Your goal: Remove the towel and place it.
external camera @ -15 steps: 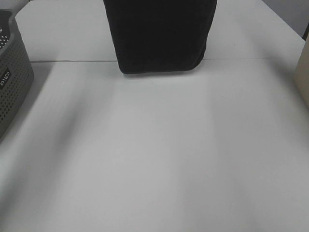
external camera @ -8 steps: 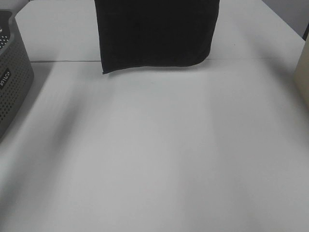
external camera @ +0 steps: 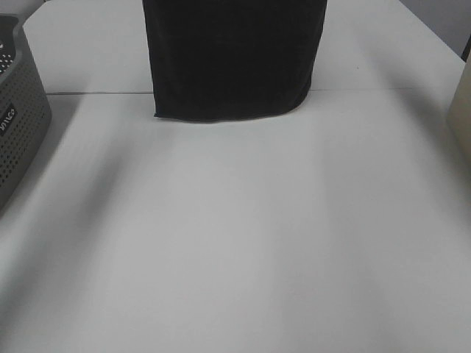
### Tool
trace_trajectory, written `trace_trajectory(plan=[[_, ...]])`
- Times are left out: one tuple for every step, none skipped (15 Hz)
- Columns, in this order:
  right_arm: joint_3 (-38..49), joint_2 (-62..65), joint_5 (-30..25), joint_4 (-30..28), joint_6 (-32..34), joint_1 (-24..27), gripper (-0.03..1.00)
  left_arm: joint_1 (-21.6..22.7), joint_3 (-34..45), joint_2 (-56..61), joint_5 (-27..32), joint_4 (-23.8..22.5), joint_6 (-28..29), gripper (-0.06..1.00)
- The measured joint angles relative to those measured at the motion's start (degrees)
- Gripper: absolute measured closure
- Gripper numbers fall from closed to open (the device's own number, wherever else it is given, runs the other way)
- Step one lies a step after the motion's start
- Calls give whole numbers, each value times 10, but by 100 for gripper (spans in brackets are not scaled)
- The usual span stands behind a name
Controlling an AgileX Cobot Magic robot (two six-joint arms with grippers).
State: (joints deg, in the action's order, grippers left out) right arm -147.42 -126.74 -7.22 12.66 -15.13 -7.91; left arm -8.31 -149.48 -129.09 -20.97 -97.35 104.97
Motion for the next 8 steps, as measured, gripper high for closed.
trace_trajectory(plan=[[0, -1, 6, 0, 0, -1, 96, 0, -13, -2, -1, 0, -7, 94], [0, 0, 18, -1, 1, -1, 96, 0, -24, -4, -3, 0, -10, 94], [0, 0, 31, -4, 1, -1, 96, 0, -30, -4, -5, 1, -11, 94], [0, -1, 37, -6, 3, -2, 96, 0, -32, -4, -5, 0, -12, 94], [0, -1, 49, -7, 7, -3, 96, 0, -32, -6, -5, -2, -13, 94], [0, -1, 52, -11, 9, -4, 96, 0, -33, -9, -2, -2, -14, 94], [0, -2, 53, -18, 9, -5, 96, 0, -33, -14, -1, -3, -15, 94], [0, -7, 53, -29, 9, -5, 96, 0, -33, -20, -1, -2, -16, 94]])
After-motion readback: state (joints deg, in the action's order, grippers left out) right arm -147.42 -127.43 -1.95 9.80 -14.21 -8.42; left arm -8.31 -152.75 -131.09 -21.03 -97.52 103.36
